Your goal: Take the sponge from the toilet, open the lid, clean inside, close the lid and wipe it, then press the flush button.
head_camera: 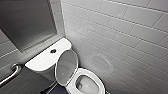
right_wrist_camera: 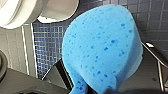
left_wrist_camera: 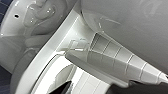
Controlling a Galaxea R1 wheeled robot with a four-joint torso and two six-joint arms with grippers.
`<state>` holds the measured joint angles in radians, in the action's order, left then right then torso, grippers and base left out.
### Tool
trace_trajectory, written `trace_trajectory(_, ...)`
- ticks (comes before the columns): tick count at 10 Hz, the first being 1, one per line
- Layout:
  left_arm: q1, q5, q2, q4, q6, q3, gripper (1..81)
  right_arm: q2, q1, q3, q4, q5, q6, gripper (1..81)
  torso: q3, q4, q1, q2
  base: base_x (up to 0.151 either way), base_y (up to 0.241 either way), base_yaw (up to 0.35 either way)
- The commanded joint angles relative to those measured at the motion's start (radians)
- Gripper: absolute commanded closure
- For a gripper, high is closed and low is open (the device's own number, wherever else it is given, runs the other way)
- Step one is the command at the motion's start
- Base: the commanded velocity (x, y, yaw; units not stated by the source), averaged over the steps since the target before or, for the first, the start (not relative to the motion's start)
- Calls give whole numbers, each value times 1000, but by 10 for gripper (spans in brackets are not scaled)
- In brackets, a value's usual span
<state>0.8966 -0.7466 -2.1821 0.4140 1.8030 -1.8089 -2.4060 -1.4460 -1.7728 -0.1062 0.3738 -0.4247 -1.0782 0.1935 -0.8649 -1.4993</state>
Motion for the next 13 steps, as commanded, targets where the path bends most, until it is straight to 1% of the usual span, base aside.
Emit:
trace_trajectory(1, -121, 85, -5, 694, -14, -95, 10, 48, 21, -19, -24, -52, 6, 811, 0, 0, 0, 0, 0, 0, 0)
trace_trajectory(2, -120, 158, -28, 958, -11, -87, 10, 48, 23, -32, -50, -55, 6, 811, 0, 0, 0, 0, 0, 0, 0)
trace_trajectory(3, -102, 227, -60, 1166, 2, -78, 10, 48, 21, -45, -61, -56, 6, 811, 0, 0, 0, 0, 0, 0, 0)
trace_trajectory(4, -42, 222, -63, 942, 29, -64, 10, 49, 15, -54, -66, -50, 7, 811, 0, 0, 0, 0, 0, 0, 0)
trace_trajectory(5, -36, 311, -117, 1506, 93, -96, 10, 48, 14, -57, -70, -50, 7, 811, 0, 0, 0, 0, 0, 0, 0)
trace_trajectory(6, -8, 308, -134, 1598, 124, -119, 10, 45, 14, -59, -75, -49, 7, 811, 0, 0, 0, 0, 0, 0, 0)
trace_trajectory(7, 20, 311, -147, 1615, 130, -142, 10, 45, 12, -60, -75, -50, 7, 811, 0, 0, 0, 0, 0, 0, 0)
trace_trajectory(10, 113, 294, -236, 1617, 127, -302, 10, 40, 11, -62, -79, -49, 7, 811, 0, 0, 0, 0, 0, 0, 0)
trace_trajectory(11, 149, 282, -274, 1617, 124, -363, 10, 38, 11, -63, -84, -49, 7, 811, 0, 0, 0, 0, 0, 0, 0)
trace_trajectory(13, 198, 253, -303, 1614, 119, -415, 10, 40, 11, -71, -84, -49, 6, 811, 0, 0, 0, 0, 0, 0, 0)
